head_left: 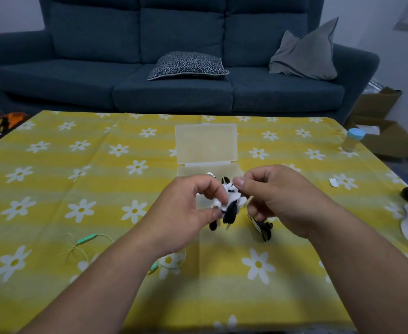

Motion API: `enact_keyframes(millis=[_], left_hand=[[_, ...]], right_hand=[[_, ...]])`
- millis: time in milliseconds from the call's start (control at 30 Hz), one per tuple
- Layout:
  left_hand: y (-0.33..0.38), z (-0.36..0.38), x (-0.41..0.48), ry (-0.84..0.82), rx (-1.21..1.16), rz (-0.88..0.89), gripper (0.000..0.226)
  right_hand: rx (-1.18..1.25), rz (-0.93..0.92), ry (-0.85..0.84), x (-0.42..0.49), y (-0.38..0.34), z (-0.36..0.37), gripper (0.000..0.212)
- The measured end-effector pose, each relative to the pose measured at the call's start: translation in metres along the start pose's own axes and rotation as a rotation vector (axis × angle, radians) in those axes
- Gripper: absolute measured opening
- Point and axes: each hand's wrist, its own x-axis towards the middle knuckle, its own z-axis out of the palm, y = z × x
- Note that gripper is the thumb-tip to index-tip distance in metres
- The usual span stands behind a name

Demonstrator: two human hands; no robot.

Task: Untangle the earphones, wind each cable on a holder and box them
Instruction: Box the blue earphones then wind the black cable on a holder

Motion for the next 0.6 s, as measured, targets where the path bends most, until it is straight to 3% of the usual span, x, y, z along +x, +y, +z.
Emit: enact_keyframes(millis=[200, 367, 533, 600], left_hand=[[0.003, 0.000, -0.002, 0.070, -0.038, 0.088, 0.032], [0.003, 0.005, -0.001, 0.226, -0.084, 0.119, 0.036], [0.006, 0.008, 0.000, 0.238, -0.535, 0.041, 0.023], [0.006, 0.010, -0.001, 0.280, -0.558, 0.007, 0.025]], right_hand=[[0.161, 0.091, -0.113, 0.000, 0.003, 0.013, 0.025], [0.225, -0.114, 0.070, 0.003, 0.004, 0.023, 0.027], [0.114, -0.264, 0.224, 0.005, 0.006, 0.034, 0.021], [0.093, -0.277, 0.231, 0.004, 0.006, 0.037, 0.022]])
